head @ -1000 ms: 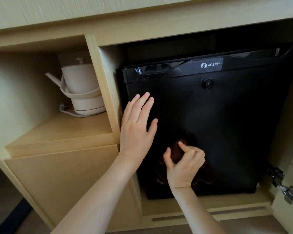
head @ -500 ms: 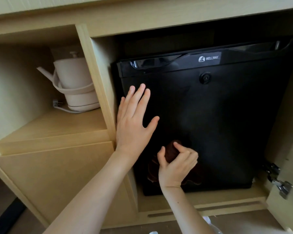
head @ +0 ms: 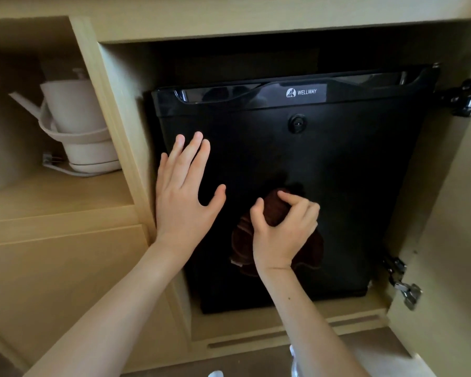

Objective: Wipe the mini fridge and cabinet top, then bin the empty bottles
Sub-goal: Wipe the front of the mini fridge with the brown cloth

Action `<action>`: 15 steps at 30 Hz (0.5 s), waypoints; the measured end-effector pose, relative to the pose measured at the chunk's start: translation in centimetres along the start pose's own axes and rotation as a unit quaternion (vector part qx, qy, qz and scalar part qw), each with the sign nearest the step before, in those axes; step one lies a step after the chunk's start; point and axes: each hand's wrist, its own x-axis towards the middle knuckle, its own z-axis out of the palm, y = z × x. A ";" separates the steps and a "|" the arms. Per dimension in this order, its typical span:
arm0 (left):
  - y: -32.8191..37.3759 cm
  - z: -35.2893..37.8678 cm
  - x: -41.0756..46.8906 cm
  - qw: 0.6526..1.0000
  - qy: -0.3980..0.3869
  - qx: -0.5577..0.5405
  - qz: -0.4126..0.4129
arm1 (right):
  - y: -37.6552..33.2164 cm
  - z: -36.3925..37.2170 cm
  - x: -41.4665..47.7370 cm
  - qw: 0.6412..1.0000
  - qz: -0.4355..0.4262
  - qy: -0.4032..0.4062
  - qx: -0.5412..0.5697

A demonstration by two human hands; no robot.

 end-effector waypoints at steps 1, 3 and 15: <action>0.1 0.1 -0.1 1.000 0.005 0.002 -0.004 | 0.6 -0.3 -0.4 1.000 0.001 -0.006 -0.003; 0.4 0.4 -0.1 1.000 0.012 0.003 -0.006 | 1.5 -0.9 -1.4 0.999 0.035 -0.015 -0.001; 0.5 0.9 -0.2 1.000 0.009 0.012 0.012 | 0.4 -1.3 4.6 0.998 0.023 0.048 0.029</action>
